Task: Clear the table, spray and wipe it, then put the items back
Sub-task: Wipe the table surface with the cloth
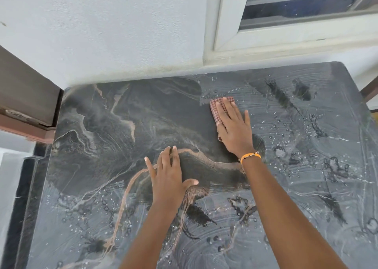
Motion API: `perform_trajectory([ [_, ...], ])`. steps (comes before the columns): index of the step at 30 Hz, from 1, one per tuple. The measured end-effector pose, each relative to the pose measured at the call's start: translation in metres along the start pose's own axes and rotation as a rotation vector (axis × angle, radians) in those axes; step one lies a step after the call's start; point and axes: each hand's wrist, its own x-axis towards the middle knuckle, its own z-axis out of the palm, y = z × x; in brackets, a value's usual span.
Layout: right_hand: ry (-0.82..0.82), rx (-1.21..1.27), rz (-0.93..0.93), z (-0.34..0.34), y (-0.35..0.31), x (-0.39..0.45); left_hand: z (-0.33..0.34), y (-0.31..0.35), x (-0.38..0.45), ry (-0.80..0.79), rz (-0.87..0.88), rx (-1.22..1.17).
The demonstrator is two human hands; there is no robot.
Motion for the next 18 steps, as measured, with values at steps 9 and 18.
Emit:
perform_trajectory([
  [9,0.069,0.046,0.147,-0.001,0.005,-0.04,0.005,0.001,0.003,-0.017,-0.02,0.015],
  [18,-0.087,0.065,-0.346,0.027,-0.085,0.046,-0.003,0.011,0.01,0.068,-0.036,-0.044],
])
